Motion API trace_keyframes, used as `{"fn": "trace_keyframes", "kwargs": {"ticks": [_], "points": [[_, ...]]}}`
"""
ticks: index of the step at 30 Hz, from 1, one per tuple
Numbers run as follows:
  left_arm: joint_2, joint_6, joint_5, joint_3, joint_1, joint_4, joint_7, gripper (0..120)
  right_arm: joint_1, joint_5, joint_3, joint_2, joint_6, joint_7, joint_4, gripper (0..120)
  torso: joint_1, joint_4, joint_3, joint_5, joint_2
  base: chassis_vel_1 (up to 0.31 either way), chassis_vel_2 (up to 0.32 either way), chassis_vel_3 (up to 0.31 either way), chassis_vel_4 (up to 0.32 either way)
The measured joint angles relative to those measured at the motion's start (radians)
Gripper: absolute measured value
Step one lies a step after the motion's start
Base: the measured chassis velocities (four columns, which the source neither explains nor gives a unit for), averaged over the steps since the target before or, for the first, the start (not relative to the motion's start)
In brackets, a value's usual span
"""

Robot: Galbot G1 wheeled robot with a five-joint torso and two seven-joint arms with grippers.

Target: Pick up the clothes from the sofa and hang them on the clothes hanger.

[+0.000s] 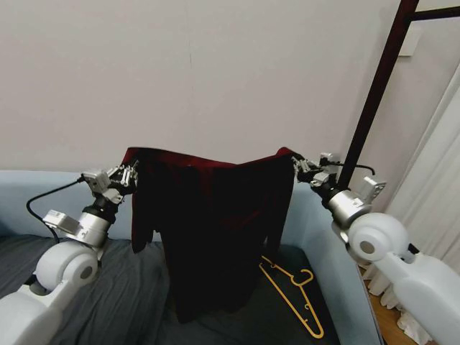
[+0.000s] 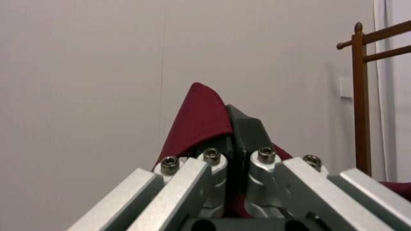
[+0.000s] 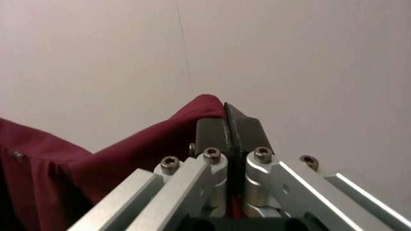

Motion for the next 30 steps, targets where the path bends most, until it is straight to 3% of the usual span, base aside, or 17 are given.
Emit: {"fn": "trace_keyframes", "kwargs": {"ticks": [4,6,8,18,23,30], "points": [[-0.001,0.017,0.015,-0.011,0.043,-0.014,0.01,0,-0.155,-0.026,0.092,-0.04,-0.027,0.0,0.101,0,0.0,0.0002,0.0,0.0,0.0,0.0,0.0,0.0,0.0],[-0.056,0.019,0.1,0.003,0.155,0.013,0.013,0,-0.307,-0.128,0.09,-0.027,-0.043,-0.001,0.115,0,0.0,-0.0004,0.0,0.0,0.0,0.0,0.0,0.0,0.0],[-0.14,0.019,0.255,0.014,0.287,0.089,0.018,0,-0.417,-0.261,0.038,0.026,-0.044,0.001,0.072,0,0.0,0.0001,0.0,-0.0002,0.0,0.0,0.0,0.0,0.0],[-0.273,0.031,0.496,0.036,0.463,0.238,0.021,0,-0.521,-0.534,-0.176,0.178,-0.088,0.023,-0.143,0,0.0,0.0001,0.0,0.0,0.0,0.0,0.0,0.0,0.0],[-0.28,0.027,0.535,0.024,0.503,0.254,0.02,0,-0.557,-0.59,-0.245,0.223,-0.196,0.084,-0.196,0,0.0,0.0001,0.0,0.0,0.0,0.0,0.0,0.0,0.0],[-0.281,0.022,0.539,0.019,0.514,0.257,0.019,0,-0.566,-0.608,-0.27,0.234,-0.234,0.111,-0.213,0,0.0,0.0,0.0,-0.0001,0.0,0.0,0.0,0.0,0.0]]}}
